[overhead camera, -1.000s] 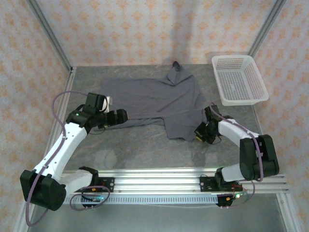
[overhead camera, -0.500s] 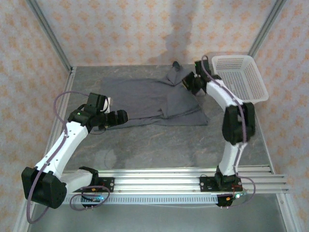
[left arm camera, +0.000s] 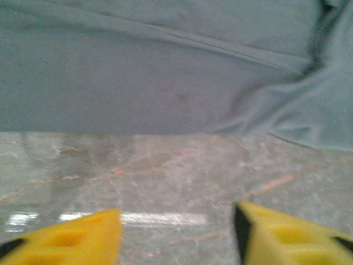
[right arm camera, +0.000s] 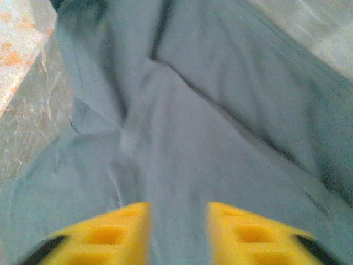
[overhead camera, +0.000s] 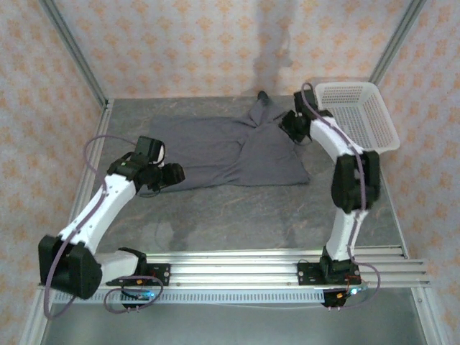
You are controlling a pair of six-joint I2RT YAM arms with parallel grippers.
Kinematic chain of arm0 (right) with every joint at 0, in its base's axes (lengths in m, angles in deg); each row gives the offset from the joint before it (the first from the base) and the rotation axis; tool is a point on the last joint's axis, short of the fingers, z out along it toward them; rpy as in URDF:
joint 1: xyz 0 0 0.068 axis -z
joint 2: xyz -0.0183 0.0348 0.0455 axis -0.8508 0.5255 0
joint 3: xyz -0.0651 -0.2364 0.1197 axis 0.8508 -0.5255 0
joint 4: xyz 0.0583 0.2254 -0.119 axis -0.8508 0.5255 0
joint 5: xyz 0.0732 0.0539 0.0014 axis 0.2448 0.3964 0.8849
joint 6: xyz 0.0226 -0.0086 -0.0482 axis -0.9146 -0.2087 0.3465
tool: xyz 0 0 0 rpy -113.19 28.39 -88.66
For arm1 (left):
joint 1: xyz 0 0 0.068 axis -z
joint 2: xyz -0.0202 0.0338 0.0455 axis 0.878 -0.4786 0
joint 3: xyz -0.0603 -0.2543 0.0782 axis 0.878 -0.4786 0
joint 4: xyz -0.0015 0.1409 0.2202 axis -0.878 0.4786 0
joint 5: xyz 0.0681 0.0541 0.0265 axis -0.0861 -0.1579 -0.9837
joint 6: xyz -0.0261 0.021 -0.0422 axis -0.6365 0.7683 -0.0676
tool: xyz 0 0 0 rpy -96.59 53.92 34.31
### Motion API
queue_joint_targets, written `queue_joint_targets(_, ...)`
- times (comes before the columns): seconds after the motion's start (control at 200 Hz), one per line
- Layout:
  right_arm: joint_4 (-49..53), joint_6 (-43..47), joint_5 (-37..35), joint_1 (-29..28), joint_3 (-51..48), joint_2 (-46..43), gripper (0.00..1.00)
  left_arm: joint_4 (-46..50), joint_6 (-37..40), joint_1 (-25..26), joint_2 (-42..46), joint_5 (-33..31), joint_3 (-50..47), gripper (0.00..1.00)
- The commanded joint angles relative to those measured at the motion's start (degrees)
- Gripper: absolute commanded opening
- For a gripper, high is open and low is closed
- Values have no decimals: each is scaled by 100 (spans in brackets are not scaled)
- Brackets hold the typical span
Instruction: Fold the inside-out t-shirt
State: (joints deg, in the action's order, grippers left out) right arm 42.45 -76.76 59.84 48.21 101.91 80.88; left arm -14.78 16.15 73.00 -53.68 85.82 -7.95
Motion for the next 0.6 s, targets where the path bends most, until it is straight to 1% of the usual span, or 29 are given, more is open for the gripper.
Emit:
queue_joint_targets(0.0, -700, 31, -347, 34, -1254, -756, 6, -60, -474, -127, -821, -926, 582, 0)
queue_joint_targets(0.04, -666, 52, -401, 74, -1498, -789, 0, -127, -464, -193, -1181, -1014, 788, 0)
queue_joint_targets(0.14, -808, 73, -291, 140, -1954, -671, 0, -298, -614, -382, -2068, -1364, 1128, 0)
queue_joint_targets(0.225, -898, 70, -301, 168, -2103, -438, 0, -348, -783, -614, -2776, -1278, 1303, 0)
queue_joint_targets(0.31, -851, 16, -192, 194, -2067, -169, 0, -449, -808, -748, -3223, -1179, 1306, 0)
queue_joint_targets(0.445, -616, -266, -316, 187, -2212, -82, 0, -444, -821, -773, -3382, -1185, 1015, 0)
queue_joint_targets(0.525, -517, -457, -380, 190, -2540, -288, 0, -473, -873, -773, -3250, -1168, 620, 0)
queue_joint_targets(0.595, -514, -586, -409, 194, -3024, -604, 0, -529, -912, -782, -3019, -1120, 171, 0)
